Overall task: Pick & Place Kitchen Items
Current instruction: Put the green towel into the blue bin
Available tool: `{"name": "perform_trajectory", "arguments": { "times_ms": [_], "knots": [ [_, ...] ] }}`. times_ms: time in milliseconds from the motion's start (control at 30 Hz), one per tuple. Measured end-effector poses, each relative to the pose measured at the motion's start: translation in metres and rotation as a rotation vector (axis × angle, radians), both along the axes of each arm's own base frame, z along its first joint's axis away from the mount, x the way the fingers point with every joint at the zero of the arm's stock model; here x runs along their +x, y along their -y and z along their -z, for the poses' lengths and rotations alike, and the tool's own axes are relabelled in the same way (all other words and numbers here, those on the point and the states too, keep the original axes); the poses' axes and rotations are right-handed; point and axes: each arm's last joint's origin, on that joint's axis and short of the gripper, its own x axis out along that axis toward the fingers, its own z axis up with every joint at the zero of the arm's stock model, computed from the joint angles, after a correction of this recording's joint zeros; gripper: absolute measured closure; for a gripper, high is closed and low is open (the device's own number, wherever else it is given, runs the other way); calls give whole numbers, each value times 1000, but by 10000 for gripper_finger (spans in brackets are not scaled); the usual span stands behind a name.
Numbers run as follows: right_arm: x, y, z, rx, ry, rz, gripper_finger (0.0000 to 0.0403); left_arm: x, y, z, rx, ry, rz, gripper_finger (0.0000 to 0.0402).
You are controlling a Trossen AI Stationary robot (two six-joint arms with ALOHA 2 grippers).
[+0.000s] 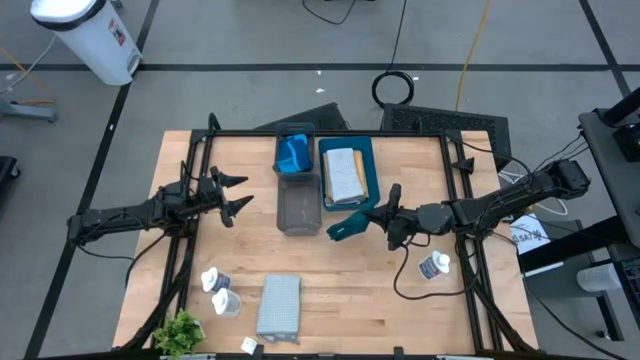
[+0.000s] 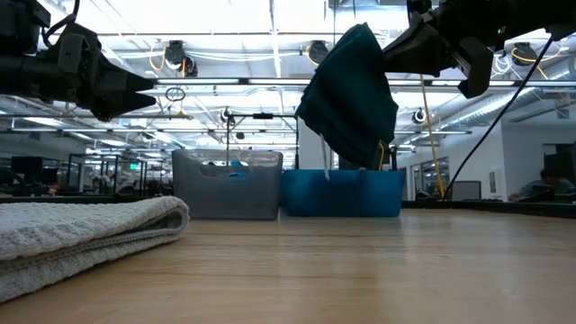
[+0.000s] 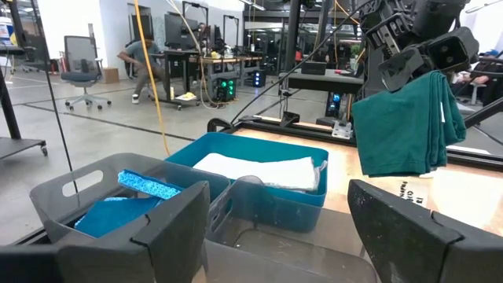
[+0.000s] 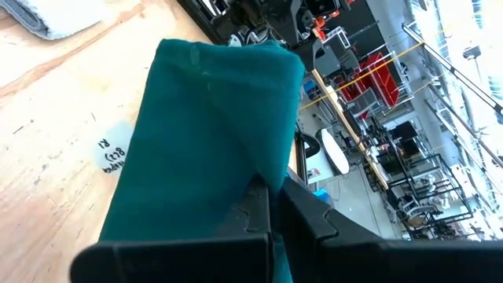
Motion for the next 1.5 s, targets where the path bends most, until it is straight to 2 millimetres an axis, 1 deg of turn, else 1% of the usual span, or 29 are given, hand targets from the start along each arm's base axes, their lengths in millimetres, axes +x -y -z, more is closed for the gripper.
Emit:
{"name": "perform_trajectory", "arguments": {
  "times_ms": [333, 467, 833, 933, 1133, 1333, 1500],
  "knots": [
    [0, 0, 0, -9, -2, -2, 403, 0, 0, 0, 0, 0, 0, 94],
    [-1, 1, -3, -12, 14, 1, 403, 0, 0, 0, 0, -1, 0, 94],
    [-10, 19, -22, 28, 126, 70, 403, 0, 0, 0, 0, -1, 0, 94],
    [-12, 24, -25, 43, 140, 58, 403, 0, 0, 0, 0, 0, 0, 94],
    [-8, 36, -33, 184, 161, 1, 403, 0, 0, 0, 0, 0, 0, 94],
    [-5, 51, -49, 295, 145, -25, 403, 0, 0, 0, 0, 0, 0, 94],
    [-5, 60, -59, 373, 104, -87, 403, 0, 0, 0, 0, -1, 0, 94]
  ]
}}
